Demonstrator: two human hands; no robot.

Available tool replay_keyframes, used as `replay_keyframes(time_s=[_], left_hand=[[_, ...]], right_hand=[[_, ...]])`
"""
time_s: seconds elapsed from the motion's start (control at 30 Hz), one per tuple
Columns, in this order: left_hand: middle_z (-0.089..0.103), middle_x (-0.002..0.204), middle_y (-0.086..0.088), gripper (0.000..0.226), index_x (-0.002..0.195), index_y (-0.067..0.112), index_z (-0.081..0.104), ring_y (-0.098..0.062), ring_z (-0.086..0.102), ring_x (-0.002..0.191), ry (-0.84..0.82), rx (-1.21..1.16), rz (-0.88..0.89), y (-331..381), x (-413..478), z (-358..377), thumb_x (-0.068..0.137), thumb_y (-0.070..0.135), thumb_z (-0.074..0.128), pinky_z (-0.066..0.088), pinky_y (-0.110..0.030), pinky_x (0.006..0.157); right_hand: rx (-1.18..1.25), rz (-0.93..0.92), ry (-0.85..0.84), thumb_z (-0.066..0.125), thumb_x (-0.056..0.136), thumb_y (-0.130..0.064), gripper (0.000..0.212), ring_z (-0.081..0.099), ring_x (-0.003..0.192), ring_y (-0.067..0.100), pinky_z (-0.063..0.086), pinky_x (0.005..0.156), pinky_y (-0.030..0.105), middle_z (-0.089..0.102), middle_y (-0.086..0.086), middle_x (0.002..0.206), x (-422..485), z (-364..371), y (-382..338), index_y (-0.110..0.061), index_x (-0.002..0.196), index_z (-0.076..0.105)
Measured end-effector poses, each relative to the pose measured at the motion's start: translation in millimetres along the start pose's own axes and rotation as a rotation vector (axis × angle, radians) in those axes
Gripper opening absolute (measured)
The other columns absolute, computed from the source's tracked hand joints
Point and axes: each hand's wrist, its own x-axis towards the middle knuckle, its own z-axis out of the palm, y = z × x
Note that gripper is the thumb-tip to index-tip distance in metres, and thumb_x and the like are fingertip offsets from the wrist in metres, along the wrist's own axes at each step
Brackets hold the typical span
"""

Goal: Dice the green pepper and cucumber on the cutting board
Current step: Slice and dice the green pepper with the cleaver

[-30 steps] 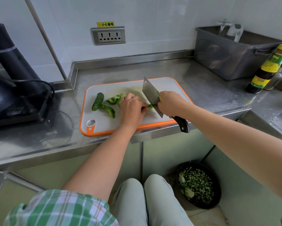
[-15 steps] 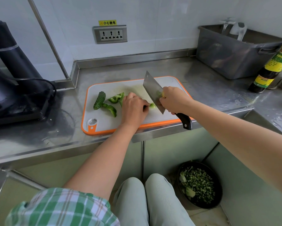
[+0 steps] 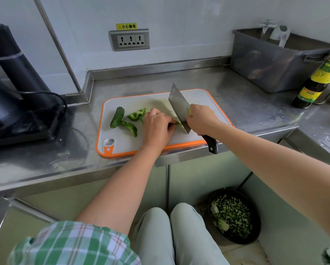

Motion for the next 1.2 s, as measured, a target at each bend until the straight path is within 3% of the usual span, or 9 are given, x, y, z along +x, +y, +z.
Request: replay_keyframes(time_s=[0.1,0.3,0.43,0.63,0.8,0.93,1.2], left_hand=[[0.066,0.066,0.001,0.015,0.082,0.019,0.075,-0.027,0.054,0.082,-0.004,-0.026,-0.045,1.7,0.1,-1.6,0.068,0.011,0.077,0.039,-0.037,0.081],[0.067,0.065,0.002,0.012,0.074,0.022,0.076,-0.027,0.054,0.080,-0.007,-0.030,-0.046,2.9,-1.3,-3.5,0.067,0.012,0.077,0.037,-0.034,0.076],[0.065,0.062,0.003,0.011,0.073,0.022,0.077,-0.026,0.054,0.079,-0.009,-0.032,-0.054,2.9,-1.5,-4.7,0.066,0.014,0.078,0.035,-0.033,0.076],[0.063,0.058,0.000,0.015,0.074,0.021,0.077,-0.029,0.054,0.075,0.002,-0.003,-0.017,3.7,-3.6,-6.1,0.063,0.010,0.075,0.039,-0.035,0.073],[0.067,0.064,0.001,0.012,0.075,0.021,0.077,-0.025,0.054,0.081,0.005,0.021,-0.033,4.4,-3.4,-4.9,0.071,0.010,0.073,0.039,-0.035,0.076],[0.066,0.061,0.001,0.013,0.070,0.021,0.075,-0.026,0.053,0.077,0.004,0.015,-0.046,4.4,-3.5,-5.3,0.067,0.008,0.073,0.040,-0.035,0.073],[0.061,0.056,0.002,0.007,0.064,0.018,0.073,-0.026,0.052,0.074,0.008,0.026,-0.035,5.7,-4.0,-7.8,0.064,0.011,0.075,0.034,-0.032,0.070]], right_hand=[[0.058,-0.010,-0.005,0.040,0.090,-0.007,0.004,0.055,0.050,0.027,0.050,0.050,0.033,0.053,0.014,0.082,-1.5,-7.8,3.2,-0.006,0.093,0.042],[-0.060,-0.047,-0.109,0.042,0.087,-0.004,0.006,0.053,0.043,0.022,0.039,0.041,0.023,0.053,0.011,0.069,-8.4,-13.4,-4.6,-0.005,0.091,0.045],[-0.102,-0.057,-0.106,0.044,0.086,-0.004,0.013,0.051,0.043,0.019,0.034,0.040,0.022,0.050,0.007,0.067,-7.7,-7.0,-6.1,-0.010,0.076,0.039],[-0.050,-0.020,-0.014,0.044,0.092,-0.010,0.004,0.050,0.048,0.020,0.035,0.043,0.026,0.049,0.009,0.080,-1.1,1.5,-5.8,-0.008,0.094,0.041],[0.020,-0.033,-0.026,0.038,0.092,-0.009,0.006,0.054,0.048,0.024,0.050,0.052,0.034,0.050,0.011,0.076,-6.4,-11.7,-4.0,-0.005,0.095,0.042],[-0.093,-0.058,-0.088,0.042,0.090,-0.006,0.005,0.053,0.044,0.021,0.039,0.041,0.025,0.051,0.009,0.071,-11.5,-14.5,-10.1,-0.005,0.093,0.045],[-0.122,-0.051,-0.047,0.044,0.090,-0.006,0.003,0.048,0.049,0.019,0.034,0.043,0.025,0.044,0.005,0.069,-8.2,1.5,-14.1,-0.007,0.092,0.042]])
